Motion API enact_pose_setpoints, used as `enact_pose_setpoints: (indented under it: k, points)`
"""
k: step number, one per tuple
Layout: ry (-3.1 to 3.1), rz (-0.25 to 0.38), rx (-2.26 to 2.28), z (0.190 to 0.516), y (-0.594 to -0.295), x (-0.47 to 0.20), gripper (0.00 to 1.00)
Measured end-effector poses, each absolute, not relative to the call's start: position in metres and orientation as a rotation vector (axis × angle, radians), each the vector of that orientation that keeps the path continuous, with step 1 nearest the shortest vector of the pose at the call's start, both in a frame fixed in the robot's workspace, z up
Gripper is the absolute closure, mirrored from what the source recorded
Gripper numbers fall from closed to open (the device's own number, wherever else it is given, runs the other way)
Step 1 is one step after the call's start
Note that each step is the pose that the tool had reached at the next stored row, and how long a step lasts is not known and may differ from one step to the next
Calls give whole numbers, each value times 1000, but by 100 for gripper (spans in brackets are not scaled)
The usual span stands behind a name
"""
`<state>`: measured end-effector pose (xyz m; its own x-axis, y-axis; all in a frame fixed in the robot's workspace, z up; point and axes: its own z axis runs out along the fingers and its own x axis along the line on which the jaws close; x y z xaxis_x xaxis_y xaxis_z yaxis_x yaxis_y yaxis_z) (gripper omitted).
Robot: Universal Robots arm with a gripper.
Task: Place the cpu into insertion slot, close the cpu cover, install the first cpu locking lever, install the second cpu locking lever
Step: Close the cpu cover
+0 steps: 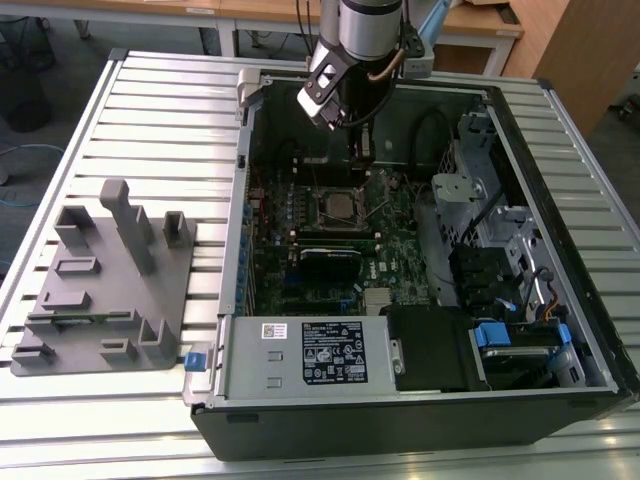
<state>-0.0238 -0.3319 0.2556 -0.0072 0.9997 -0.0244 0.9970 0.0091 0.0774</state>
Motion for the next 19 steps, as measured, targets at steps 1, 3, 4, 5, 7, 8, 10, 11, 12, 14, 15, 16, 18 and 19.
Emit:
enact_pose_setpoints:
  k: [1, 3, 4, 5, 7, 8, 10, 11, 12, 14, 15, 16, 18, 19]
  points:
    - [2179, 58, 2161, 256, -332, -24, 89]
    - [2179, 58, 2161, 256, -332, -23, 89]
    - [2179, 58, 2161, 256, -332, -23, 89]
    - [2179, 58, 2161, 256, -332, -22, 89]
    - [2179, 58, 2161, 256, -332, -19, 89]
    - [2179, 58, 2161, 256, -332, -17, 89]
    - [2179, 58, 2161, 256, -332, -14, 89]
    - [2179, 58, 2161, 256, -332, -12, 89]
    - [2179, 58, 2161, 256, -332, -11, 89]
    - [2179, 58, 2161, 256, -332, -9, 89]
    - [2179, 58, 2161, 256, -332, -9, 89]
    - [2179, 58, 2161, 256, -332, -9, 89]
    - [2179, 58, 2161, 257, -332, -9, 89]
    - [2179, 58, 2161, 258, -332, -9, 89]
